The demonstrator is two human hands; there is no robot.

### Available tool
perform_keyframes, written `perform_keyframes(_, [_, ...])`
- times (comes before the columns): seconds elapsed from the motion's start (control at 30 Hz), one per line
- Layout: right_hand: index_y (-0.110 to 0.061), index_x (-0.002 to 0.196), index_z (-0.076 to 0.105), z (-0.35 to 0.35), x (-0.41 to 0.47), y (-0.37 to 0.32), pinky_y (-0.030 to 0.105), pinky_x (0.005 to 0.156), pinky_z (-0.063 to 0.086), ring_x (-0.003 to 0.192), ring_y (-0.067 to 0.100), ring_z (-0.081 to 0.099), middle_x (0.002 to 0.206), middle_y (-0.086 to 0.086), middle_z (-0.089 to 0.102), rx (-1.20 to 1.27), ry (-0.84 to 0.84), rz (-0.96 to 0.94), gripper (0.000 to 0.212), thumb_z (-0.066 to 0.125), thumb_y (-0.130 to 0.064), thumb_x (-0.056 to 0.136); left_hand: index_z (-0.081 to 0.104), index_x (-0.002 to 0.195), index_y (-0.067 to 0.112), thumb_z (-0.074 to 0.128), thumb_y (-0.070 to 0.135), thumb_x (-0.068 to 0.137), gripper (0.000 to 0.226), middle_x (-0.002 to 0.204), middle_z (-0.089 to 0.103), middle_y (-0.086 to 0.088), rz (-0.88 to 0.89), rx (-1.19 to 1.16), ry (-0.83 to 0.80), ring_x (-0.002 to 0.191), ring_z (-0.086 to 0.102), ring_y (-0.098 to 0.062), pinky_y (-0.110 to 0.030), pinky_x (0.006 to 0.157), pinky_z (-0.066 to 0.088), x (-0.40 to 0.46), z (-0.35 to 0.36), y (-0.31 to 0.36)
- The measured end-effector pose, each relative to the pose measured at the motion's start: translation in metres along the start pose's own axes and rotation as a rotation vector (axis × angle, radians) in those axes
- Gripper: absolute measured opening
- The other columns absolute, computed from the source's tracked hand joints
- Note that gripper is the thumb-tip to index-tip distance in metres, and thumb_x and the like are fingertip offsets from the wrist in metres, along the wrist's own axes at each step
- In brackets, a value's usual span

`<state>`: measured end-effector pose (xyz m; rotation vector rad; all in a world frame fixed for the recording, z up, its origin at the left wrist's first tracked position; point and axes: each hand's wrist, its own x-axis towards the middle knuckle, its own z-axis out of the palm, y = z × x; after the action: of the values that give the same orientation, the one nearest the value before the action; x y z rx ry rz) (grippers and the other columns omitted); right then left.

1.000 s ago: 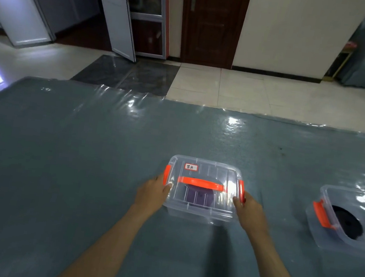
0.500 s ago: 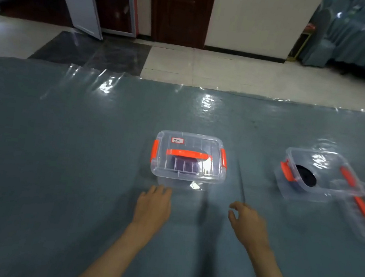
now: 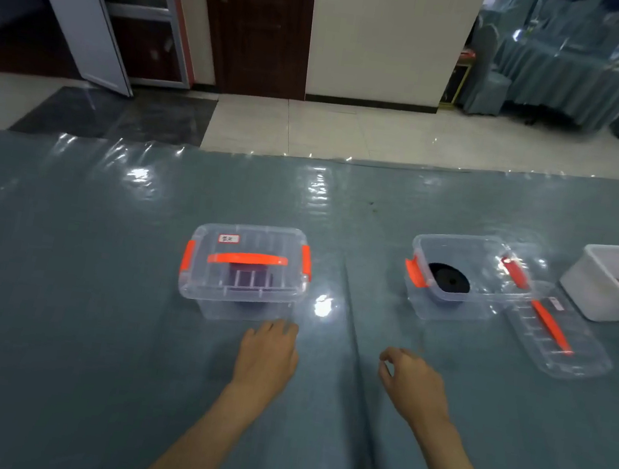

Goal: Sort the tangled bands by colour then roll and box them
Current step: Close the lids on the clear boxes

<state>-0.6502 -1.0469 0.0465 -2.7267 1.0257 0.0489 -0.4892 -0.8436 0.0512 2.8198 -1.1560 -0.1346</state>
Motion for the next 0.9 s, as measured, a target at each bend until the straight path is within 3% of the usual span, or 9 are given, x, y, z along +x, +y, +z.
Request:
perform_keyframes(0.13, [-0.026,0.121,0.07,-0.016,0.016,0.066,0.032,0.081,0.051,0.109,0.021,0.069,0.121,-0.005,0.071,0.009,0.024,-0.047,0.026,0.056,-0.036,0.103,0.06,0.128,0.021,0.049,0.028,0.102,0.029,0.128,0.061,-0.001,-0.033,0.001,0.009,0.124,0.058,-0.026,-0.041,0.098,0.048,0.014,0.007,0.071])
perform_keyframes(0.23, [-0.025,0.121,0.071,-0.035,0.023,0.121,0.033,0.081,0.052,0.107,0.022,0.069,0.12,-0.004,0.071,-0.004,0.006,-0.083,0.027,0.055,-0.036,0.102,0.075,0.094,0.007,0.083,0.01,0.076,0.02,0.091,0.072,-0.015,-0.017,-0.026,0.046,0.086,0.073,-0.036,-0.045,0.069,0.06,0.017,-0.003,0.132])
perform_keyframes(0.27, [-0.025,0.12,0.071,-0.042,0.025,0.139,0.034,0.082,0.052,0.108,0.023,0.069,0.12,-0.003,0.071,-0.016,-0.006,-0.091,0.026,0.054,-0.036,0.103,0.075,0.083,0.007,0.09,0.006,0.065,0.023,0.079,0.071,-0.014,-0.026,-0.01,0.052,0.073,0.072,-0.035,-0.043,0.058,0.059,0.018,-0.005,0.151])
perform_keyframes(0.33, [-0.023,0.118,0.071,-0.054,0.028,0.172,0.036,0.083,0.053,0.109,0.025,0.068,0.121,-0.001,0.07,-0.028,-0.025,-0.103,0.025,0.053,-0.034,0.103,0.074,0.077,0.008,0.092,0.003,0.058,0.026,0.072,0.069,-0.013,-0.043,0.006,0.068,0.065,0.071,-0.034,-0.04,0.051,0.057,0.022,-0.006,0.185])
perform_keyframes(0.57, [-0.024,0.118,0.07,-0.073,0.049,0.259,0.035,0.081,0.052,0.107,0.026,0.068,0.119,-0.001,0.07,0.016,-0.013,-0.083,0.024,0.053,-0.031,0.103,0.073,0.1,0.009,0.073,0.014,0.085,0.016,0.099,0.071,-0.014,-0.047,0.018,0.008,0.096,0.07,-0.037,-0.043,0.076,0.054,0.054,-0.004,0.27])
perform_keyframes(0.67, [-0.024,0.118,0.069,-0.076,0.062,0.28,0.035,0.084,0.052,0.109,0.025,0.068,0.121,-0.001,0.069,0.026,-0.022,-0.066,0.023,0.054,-0.032,0.103,0.075,0.084,0.009,0.089,0.008,0.065,0.023,0.081,0.07,-0.011,-0.01,0.031,0.04,0.074,0.071,-0.033,-0.041,0.062,0.055,0.073,-0.002,0.286])
perform_keyframes(0.7, [-0.023,0.118,0.07,-0.076,0.066,0.287,0.036,0.084,0.052,0.109,0.025,0.068,0.12,0.0,0.07,0.027,-0.02,-0.063,0.023,0.054,-0.032,0.103,0.076,0.085,0.008,0.089,0.007,0.066,0.023,0.082,0.071,-0.011,-0.006,0.023,0.048,0.075,0.072,-0.033,-0.041,0.063,0.055,0.081,0.001,0.289])
perform_keyframes(0.8, [-0.023,0.118,0.07,-0.075,0.081,0.305,0.036,0.084,0.053,0.108,0.024,0.067,0.12,-0.001,0.071,0.004,-0.014,-0.03,0.025,0.054,-0.031,0.102,0.073,0.115,0.007,0.07,0.016,0.091,0.026,0.11,0.071,-0.014,-0.007,-0.047,0.049,0.105,0.068,-0.037,-0.045,0.085,0.05,0.116,0.014,0.292])
perform_keyframes(0.9, [-0.024,0.128,0.068,-0.073,0.095,0.325,0.035,0.09,0.053,0.115,0.023,0.063,0.127,-0.001,0.068,-0.038,-0.038,0.0,0.031,0.056,-0.034,0.1,0.06,0.137,0.015,0.054,0.034,0.104,0.038,0.137,0.06,-0.008,-0.011,-0.04,0.047,0.125,0.057,-0.032,-0.042,0.096,0.045,0.153,0.025,0.298])
